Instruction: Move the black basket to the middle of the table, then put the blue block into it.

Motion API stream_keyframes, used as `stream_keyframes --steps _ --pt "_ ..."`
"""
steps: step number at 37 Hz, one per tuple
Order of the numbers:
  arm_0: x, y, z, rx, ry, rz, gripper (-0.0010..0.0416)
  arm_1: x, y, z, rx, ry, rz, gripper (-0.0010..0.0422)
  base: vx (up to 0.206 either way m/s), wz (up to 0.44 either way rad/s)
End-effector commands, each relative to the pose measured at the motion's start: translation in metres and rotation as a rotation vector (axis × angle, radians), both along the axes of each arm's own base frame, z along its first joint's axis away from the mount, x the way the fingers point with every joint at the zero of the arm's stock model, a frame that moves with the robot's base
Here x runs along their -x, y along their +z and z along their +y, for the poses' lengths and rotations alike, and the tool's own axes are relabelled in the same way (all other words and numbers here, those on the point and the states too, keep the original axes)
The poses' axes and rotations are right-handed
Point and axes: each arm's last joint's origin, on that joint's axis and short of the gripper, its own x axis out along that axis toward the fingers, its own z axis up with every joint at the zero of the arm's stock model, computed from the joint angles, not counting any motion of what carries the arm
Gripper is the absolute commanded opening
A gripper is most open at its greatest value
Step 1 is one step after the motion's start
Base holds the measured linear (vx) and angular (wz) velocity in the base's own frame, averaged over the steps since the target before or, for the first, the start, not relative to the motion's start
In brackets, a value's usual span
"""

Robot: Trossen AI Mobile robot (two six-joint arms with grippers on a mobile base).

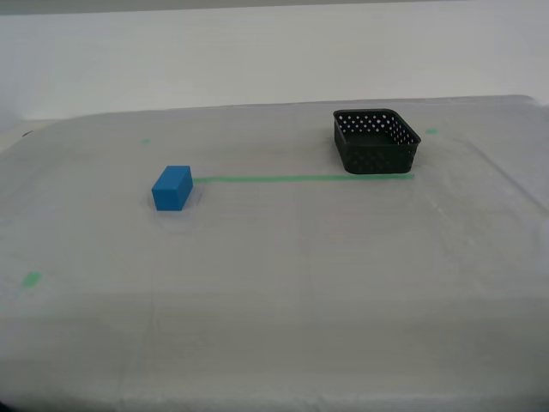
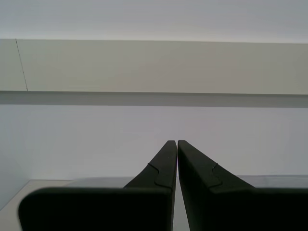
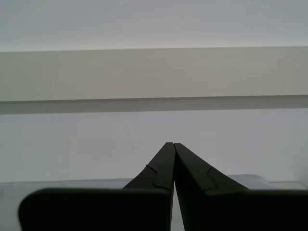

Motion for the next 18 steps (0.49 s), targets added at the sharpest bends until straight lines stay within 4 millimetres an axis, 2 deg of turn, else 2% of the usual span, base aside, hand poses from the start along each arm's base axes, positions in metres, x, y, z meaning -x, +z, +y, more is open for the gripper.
stream_keyframes --steps 1,18 --pt "0.0 0.0006 0.0002 0.001 0.002 -0.004 0.0 0.0001 0.0007 -0.0001 -0.002 0.0 -0.006 0.0 0.0 0.0" --pt "0.0001 0.0007 0.0002 0.001 0.002 -0.005 0.0 0.0001 0.0007 -0.0001 -0.002 0.0 -0.006 0.0 0.0 0.0"
